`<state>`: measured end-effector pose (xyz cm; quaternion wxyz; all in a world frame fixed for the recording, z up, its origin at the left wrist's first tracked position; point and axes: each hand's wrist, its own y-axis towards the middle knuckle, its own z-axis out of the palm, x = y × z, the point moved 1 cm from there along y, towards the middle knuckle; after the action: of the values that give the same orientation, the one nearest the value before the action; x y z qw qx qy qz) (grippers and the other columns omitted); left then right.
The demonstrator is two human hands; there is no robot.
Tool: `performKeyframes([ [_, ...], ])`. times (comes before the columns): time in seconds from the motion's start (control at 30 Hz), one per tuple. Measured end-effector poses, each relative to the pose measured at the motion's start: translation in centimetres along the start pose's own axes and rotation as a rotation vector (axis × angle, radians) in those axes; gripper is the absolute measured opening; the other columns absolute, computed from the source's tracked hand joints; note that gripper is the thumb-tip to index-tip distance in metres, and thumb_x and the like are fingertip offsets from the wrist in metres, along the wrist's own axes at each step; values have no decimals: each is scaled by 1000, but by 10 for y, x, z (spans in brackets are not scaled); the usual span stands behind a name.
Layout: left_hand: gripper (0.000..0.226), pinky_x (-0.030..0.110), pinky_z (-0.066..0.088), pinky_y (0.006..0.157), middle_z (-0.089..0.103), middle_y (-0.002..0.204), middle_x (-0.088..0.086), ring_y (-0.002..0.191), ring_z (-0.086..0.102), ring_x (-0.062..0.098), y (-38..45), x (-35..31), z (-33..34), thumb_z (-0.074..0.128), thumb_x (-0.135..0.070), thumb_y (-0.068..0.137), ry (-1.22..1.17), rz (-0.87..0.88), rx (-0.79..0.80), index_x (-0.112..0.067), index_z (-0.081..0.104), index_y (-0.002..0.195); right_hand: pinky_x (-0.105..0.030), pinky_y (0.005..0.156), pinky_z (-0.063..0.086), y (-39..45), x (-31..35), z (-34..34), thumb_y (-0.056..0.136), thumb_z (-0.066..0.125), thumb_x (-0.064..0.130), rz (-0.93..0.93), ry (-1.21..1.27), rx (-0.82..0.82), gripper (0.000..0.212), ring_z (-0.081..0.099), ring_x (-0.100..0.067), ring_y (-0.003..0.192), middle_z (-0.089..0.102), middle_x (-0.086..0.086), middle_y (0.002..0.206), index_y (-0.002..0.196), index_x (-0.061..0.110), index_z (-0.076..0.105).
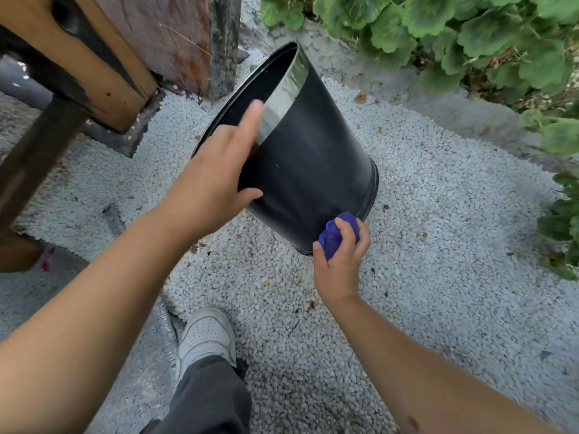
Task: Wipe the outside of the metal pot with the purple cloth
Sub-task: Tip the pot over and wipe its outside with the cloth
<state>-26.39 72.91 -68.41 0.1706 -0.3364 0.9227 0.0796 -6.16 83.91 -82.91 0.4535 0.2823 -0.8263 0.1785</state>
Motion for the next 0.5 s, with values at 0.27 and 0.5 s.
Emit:
performKeyframes([
  [0.27,54,39,43,98,48,101,-9,105,56,25,-36,40,11,86,-26,70,-40,-277,-40,-15,53,110,-18,100,39,5,7,1,85,69,9,37,48,18,63,38,-13,129,11,-2,152,130,39,37],
  [0.5,52,30,35,56,40,74,-10,65,44,14,20,-6,-25,88,-29,68,-35,-209,-23,-17,40,84,-8,96,36,58,34,-37,77,63,7,166,273,-141,54,45,10,114,39,2,135,120,38,52],
])
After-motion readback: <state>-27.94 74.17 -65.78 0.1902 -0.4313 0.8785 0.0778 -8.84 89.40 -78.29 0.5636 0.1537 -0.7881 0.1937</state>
